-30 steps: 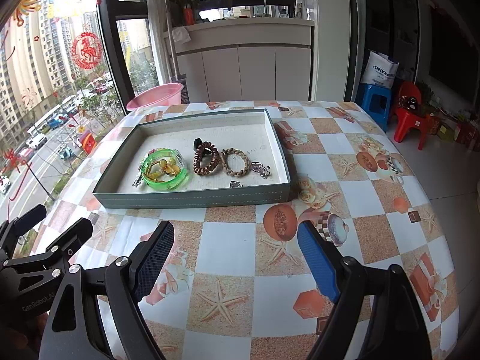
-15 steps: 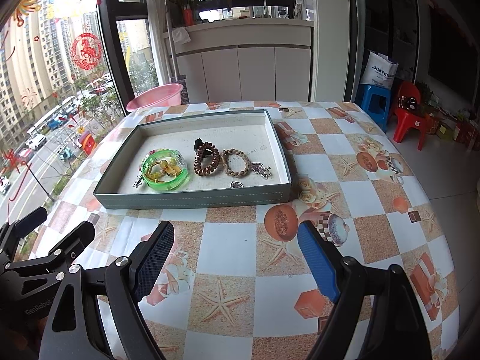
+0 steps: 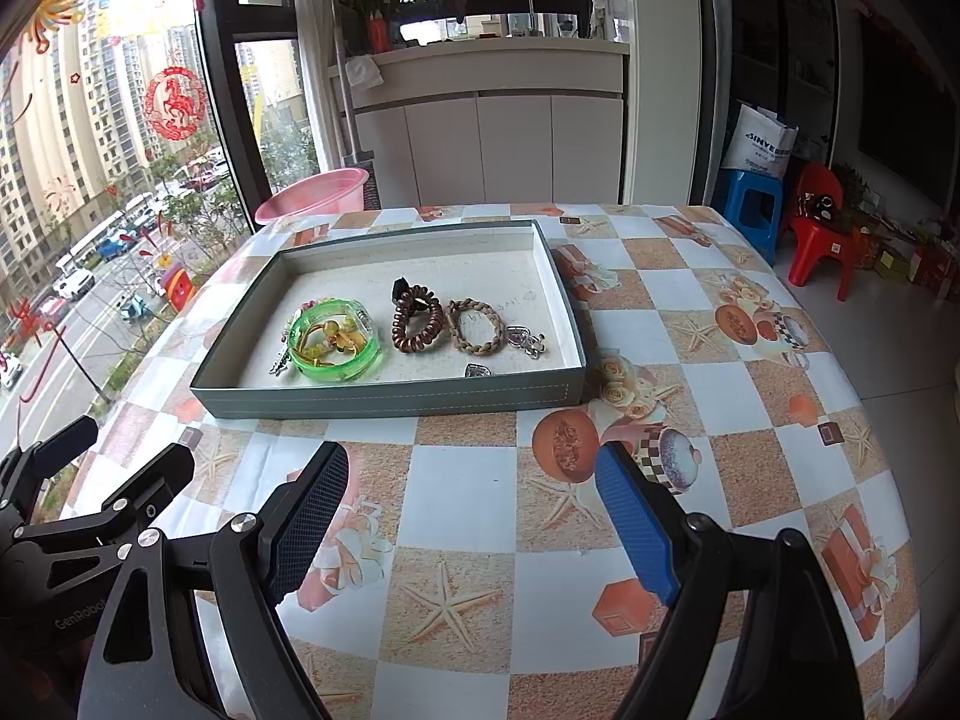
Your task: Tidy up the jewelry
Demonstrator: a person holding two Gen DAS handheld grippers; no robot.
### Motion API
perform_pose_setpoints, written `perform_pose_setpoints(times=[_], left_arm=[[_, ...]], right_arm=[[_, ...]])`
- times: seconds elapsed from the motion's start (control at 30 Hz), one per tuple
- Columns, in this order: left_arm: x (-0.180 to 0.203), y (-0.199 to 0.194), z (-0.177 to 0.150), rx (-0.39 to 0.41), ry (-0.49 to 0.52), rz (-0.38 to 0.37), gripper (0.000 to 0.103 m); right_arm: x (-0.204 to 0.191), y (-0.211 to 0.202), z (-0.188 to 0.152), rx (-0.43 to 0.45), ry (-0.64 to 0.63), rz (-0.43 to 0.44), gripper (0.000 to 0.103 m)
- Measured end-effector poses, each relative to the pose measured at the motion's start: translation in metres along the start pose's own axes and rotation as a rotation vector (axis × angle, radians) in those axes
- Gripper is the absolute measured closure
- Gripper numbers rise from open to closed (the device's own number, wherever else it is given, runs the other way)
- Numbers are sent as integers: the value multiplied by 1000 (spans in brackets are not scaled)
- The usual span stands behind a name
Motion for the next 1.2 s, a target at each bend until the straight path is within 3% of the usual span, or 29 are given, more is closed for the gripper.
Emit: perform_pose_setpoints(times=[1.2], left_arm=[[-4, -7, 1, -7, -4, 12, 0]], right_arm=[[-6, -1, 2, 13, -31, -28, 17]])
Point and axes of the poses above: each gripper's, at about its wrist camera, not at the fingertips, and y roughly the way its jaws point, x to its right, z to its top, the point moved 6 cm from there along y, roughly the way its jaws point, and after that the axes turned 15 degrees about -x, right-handed, at the moved point
